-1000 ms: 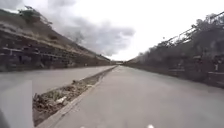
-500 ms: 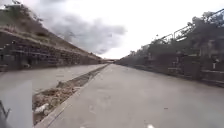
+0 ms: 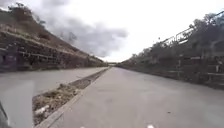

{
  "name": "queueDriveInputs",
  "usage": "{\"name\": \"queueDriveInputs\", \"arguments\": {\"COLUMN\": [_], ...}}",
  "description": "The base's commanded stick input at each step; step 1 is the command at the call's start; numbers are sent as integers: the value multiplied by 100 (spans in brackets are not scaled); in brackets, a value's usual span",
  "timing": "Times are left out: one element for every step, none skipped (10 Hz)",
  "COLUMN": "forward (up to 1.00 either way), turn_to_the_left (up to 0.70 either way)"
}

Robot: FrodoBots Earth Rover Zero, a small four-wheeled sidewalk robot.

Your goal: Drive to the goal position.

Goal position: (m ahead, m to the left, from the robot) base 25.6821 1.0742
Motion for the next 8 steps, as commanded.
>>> {"name": "queueDriveInputs", "arguments": {"forward": [0, 0, 0, 0, 0, 0, 0, 0], "turn_to_the_left": [-9, 0, 0, 0, -45, -45, -45, -35]}}
